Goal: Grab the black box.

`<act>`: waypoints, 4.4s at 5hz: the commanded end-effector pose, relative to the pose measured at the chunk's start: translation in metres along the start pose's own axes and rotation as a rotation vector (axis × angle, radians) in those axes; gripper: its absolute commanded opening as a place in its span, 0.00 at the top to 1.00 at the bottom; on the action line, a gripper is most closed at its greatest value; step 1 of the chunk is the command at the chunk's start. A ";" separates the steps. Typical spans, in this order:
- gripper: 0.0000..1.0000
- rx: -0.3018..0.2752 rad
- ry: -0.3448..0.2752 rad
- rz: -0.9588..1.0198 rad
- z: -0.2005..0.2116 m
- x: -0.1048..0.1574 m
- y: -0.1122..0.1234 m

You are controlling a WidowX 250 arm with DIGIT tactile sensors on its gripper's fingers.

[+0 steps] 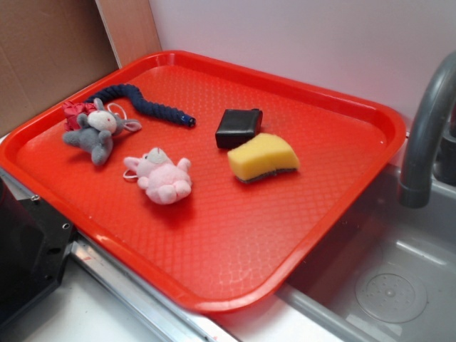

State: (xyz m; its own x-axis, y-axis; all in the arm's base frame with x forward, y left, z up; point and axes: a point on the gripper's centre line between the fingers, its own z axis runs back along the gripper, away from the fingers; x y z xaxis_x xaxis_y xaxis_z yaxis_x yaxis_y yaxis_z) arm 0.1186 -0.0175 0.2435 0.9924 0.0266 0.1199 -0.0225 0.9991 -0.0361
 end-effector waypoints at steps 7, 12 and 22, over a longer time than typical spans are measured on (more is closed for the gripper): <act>0.00 0.042 0.128 0.407 -0.119 0.130 -0.015; 0.00 -0.038 0.293 0.495 -0.253 0.128 -0.027; 1.00 -0.006 -0.059 0.151 -0.047 0.088 0.044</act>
State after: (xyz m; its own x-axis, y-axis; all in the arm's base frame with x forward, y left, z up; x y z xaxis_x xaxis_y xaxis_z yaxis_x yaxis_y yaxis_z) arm 0.2121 0.0231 0.1971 0.9771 0.1712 0.1261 -0.1642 0.9843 -0.0640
